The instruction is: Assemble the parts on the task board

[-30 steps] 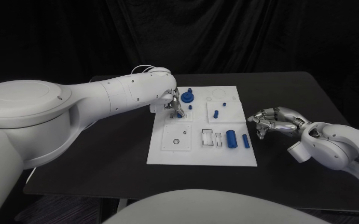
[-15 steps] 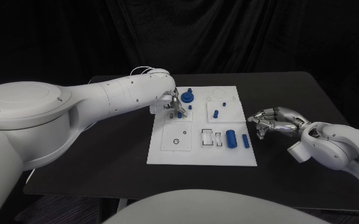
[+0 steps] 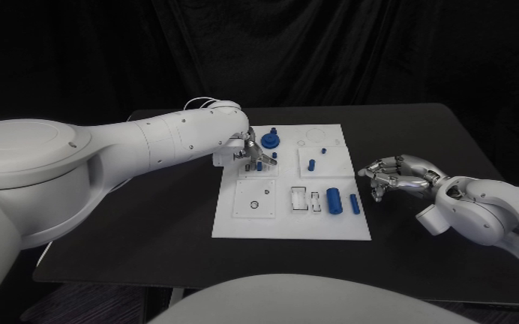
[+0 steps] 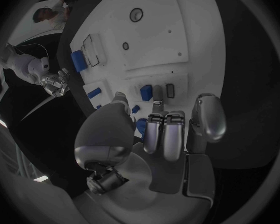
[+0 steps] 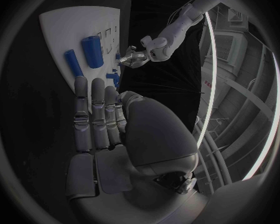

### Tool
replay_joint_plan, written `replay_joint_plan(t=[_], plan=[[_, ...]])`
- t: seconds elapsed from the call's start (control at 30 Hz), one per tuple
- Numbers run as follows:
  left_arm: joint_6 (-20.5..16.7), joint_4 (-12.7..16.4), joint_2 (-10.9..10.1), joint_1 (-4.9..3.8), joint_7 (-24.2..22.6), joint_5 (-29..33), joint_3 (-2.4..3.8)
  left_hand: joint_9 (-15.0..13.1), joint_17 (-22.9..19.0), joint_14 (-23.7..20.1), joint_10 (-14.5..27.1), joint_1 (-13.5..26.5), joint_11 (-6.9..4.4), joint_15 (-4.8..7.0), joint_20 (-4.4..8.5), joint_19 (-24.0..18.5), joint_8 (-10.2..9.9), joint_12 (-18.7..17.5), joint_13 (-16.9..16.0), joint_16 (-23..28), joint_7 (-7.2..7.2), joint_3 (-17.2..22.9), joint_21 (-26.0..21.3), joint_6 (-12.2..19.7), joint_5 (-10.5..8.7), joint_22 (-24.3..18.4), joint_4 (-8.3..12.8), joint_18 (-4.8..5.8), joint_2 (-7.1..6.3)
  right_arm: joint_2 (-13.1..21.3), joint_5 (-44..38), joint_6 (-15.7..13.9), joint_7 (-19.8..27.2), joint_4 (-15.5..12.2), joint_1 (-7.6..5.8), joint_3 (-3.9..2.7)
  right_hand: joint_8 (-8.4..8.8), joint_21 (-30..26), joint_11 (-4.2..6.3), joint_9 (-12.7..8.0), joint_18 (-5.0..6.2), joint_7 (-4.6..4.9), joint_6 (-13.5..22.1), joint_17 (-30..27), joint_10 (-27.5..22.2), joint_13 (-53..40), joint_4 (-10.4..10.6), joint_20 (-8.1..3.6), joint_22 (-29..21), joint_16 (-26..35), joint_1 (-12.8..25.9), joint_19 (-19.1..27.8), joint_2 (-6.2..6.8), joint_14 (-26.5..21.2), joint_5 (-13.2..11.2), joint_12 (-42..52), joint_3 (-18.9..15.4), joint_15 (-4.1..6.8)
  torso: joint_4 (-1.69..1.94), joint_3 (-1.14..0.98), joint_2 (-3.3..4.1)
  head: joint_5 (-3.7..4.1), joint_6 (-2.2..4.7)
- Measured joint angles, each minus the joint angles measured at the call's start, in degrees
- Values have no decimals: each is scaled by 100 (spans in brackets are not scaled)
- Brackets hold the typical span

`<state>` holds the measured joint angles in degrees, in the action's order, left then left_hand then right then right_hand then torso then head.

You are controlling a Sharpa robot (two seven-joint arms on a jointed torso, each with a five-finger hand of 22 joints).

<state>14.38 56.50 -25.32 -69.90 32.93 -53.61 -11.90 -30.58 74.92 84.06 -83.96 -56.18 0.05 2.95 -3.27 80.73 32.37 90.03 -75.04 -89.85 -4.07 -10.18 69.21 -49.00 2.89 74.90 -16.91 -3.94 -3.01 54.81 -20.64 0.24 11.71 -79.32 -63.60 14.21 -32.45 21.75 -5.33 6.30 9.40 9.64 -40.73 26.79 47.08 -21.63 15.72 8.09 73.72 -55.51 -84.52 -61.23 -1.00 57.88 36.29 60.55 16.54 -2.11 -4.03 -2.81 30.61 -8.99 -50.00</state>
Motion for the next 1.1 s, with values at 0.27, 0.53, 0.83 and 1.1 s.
replay_joint_plan(t=[0.27,0.53,0.83,1.1], plan=[[-561,721,-543,-33,-184,-162,-32,-459,0,-1,-8,79,-279,228,205,306,1106,0,0,0,297,-4,620,-414,95,0,9,0,176,37,0,1,2,0,1,0,0,0,0,-2,0,0,0,0,0,0,0,0,0,0,0,0,0,0,0,0,0,0,1,0,2,40,0],[-1291,1295,-946,-385,-461,-270,-18,-700,-1,-3,-6,-106,-324,271,236,336,1378,0,0,0,358,11,812,-352,423,0,8,0,207,63,0,1,2,0,2,0,0,0,0,-2,0,0,0,1,0,0,0,0,0,0,0,0,0,0,0,0,0,0,1,-1,-4,55,0],[-1505,1291,-1046,-614,-500,-396,-16,-772,-1,-4,-6,-510,-364,313,291,322,1422,0,0,0,429,11,865,-321,1251,0,8,-1,440,61,0,1,2,8,2,0,0,0,0,-2,0,0,0,1,0,-1,0,0,0,0,0,0,0,0,0,0,0,0,1,-1,-9,58,0],[-1100,664,-775,-634,-380,-517,-23,-600,-1,-22,-7,-1047,-364,330,299,314,1058,0,0,0,426,33,834,-289,1850,0,12,0,497,60,-1,1,1,8,2,0,0,0,0,-1,0,0,0,1,0,-1,0,0,0,0,0,0,0,0,0,0,0,0,0,-1,-4,13,0]])
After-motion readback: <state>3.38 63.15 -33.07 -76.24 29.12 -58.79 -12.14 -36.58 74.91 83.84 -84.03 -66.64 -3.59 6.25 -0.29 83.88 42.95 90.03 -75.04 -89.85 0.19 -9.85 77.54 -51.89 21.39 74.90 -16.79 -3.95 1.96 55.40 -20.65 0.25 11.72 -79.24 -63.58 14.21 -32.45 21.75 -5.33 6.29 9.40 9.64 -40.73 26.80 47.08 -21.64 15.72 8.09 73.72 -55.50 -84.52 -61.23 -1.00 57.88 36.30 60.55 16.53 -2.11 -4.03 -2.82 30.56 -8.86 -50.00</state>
